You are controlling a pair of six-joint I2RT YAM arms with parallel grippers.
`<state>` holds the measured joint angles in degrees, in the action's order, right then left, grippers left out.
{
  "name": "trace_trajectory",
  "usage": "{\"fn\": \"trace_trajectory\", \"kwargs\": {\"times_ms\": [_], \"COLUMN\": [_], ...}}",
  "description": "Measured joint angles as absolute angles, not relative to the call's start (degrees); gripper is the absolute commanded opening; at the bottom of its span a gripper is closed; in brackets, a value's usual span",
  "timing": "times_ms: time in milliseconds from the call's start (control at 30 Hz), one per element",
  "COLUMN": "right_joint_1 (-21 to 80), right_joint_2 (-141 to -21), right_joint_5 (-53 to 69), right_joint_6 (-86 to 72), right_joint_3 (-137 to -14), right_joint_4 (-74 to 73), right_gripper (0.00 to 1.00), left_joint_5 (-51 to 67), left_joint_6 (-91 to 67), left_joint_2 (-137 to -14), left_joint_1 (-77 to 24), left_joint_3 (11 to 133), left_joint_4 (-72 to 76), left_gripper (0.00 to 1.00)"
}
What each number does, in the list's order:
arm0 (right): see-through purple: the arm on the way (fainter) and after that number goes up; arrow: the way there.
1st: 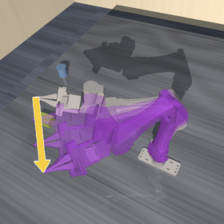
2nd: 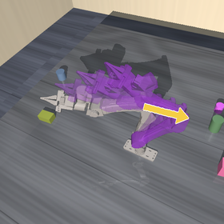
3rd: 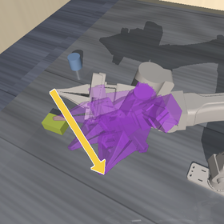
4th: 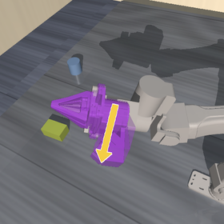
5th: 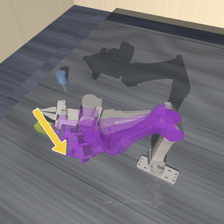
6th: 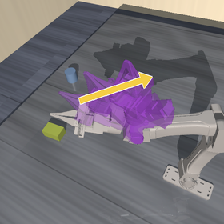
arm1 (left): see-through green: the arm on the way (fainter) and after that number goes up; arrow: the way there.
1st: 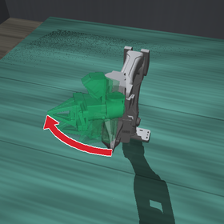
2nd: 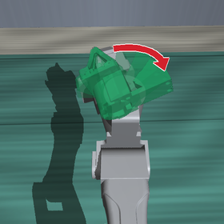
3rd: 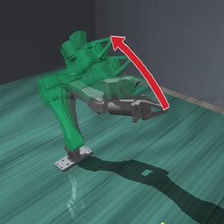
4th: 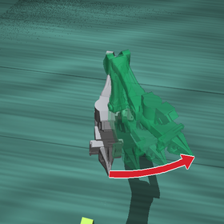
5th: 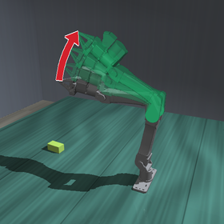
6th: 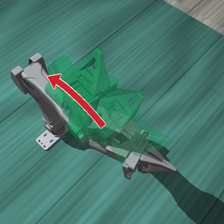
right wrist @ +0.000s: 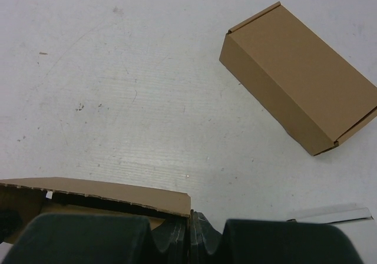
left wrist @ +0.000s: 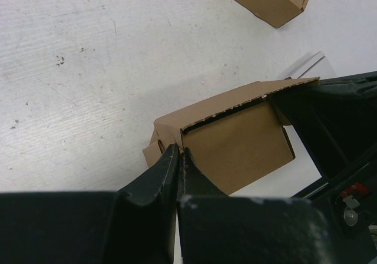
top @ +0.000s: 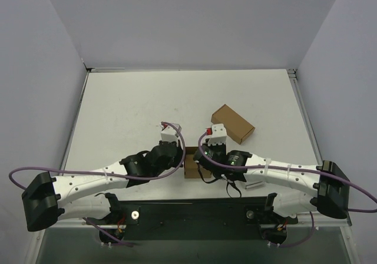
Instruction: Fold the paper box
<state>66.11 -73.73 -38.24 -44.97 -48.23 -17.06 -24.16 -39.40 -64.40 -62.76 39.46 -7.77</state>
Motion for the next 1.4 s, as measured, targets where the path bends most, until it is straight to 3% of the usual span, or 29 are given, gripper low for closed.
{"fn": "trace_trajectory", "kwargs": {"times_ms": [700, 1400], "right_joint_1": [71.4, 75.8], "right_joint_2": [-72.5, -71.1], "right_joint_5": [-43.3, -49.8], "right_joint_6": [-46.8, -52.0], "right_joint_3": [-45.8, -41.9], "right_joint_4": [-16.9, -16.0], "right_gripper": [0.0, 0.0], "left_joint_5": [-24.4, -32.4], "left_joint_6": [-41.6, -43.5], "left_joint_2": [-58.5, -58.8], "left_joint_1": [-65.0, -72.0], "left_joint_3": [32.9, 30.6], "left_joint_4": [-3.7, -1.7], "left_gripper": [0.0, 0.0]}}
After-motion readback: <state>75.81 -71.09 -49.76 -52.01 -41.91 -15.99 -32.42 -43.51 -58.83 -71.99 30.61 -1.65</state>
